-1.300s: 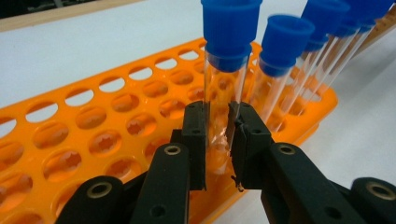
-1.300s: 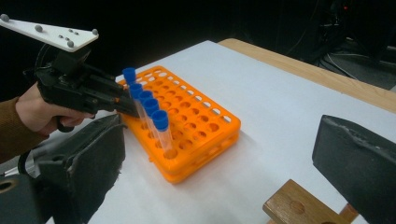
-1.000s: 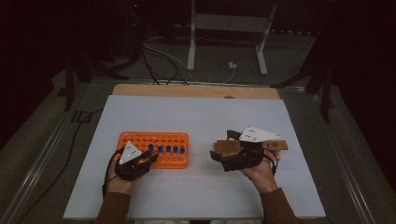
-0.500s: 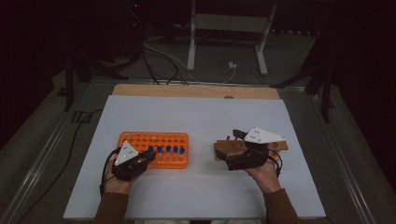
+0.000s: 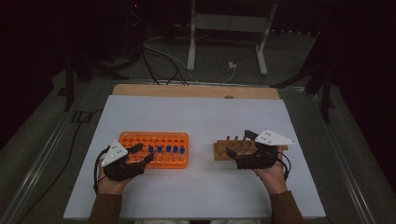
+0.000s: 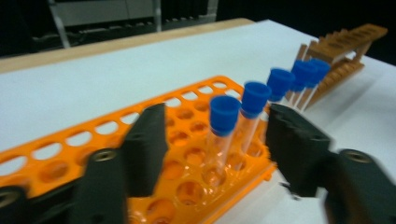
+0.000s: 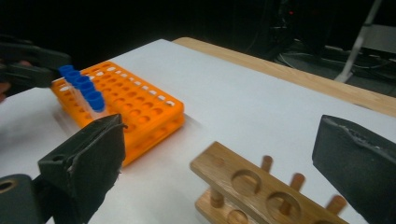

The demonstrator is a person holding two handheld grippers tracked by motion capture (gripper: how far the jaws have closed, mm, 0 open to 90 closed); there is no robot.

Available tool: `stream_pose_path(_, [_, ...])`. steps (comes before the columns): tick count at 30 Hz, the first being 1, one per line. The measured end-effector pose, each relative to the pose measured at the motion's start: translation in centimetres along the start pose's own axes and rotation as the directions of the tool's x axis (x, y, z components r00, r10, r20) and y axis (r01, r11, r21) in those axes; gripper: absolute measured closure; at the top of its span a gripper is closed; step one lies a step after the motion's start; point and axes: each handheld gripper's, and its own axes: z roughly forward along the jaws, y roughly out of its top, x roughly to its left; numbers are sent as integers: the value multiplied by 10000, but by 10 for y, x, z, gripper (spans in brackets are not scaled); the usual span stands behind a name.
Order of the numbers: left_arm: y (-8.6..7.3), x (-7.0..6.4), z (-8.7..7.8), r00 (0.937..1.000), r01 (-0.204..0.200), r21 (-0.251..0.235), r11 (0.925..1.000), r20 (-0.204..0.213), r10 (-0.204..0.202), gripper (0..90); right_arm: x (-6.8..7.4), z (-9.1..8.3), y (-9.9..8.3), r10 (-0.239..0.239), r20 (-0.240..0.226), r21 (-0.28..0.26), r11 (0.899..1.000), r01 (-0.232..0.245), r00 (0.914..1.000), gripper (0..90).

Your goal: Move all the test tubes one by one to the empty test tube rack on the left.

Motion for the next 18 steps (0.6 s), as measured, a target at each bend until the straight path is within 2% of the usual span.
stream_pose_path(2, [2,2,-5,9996,22,-5,10000,-286,-22,249,-3,-2,-2,37,167,-17,10000,-36,9999,27])
stream_pose_path(4, [4,4,-10,9986,79,-146,9999,-517,-87,185,-5,-4,-5,33,339,-26,10000,-32,9994,27])
stream_pose_path(6, [5,6,-16,9979,132,-288,9995,-632,-150,161,-7,-7,-9,25,526,-70,10000,-21,9986,27])
stream_pose_path(11, [3,8,-24,9948,166,-440,9989,-992,-209,29,-16,-16,-21,101,1063,-124,9999,-88,9943,26])
stream_pose_path(15, [2,9,-28,9934,115,-613,9981,-1136,-184,10,-23,-25,-32,298,1315,-328,9991,-257,9909,26])
stream_pose_path(18, [1,10,-33,9901,31,-772,9970,-1395,-139,6,-27,-31,-40,425,1517,-447,9983,-361,9875,26])
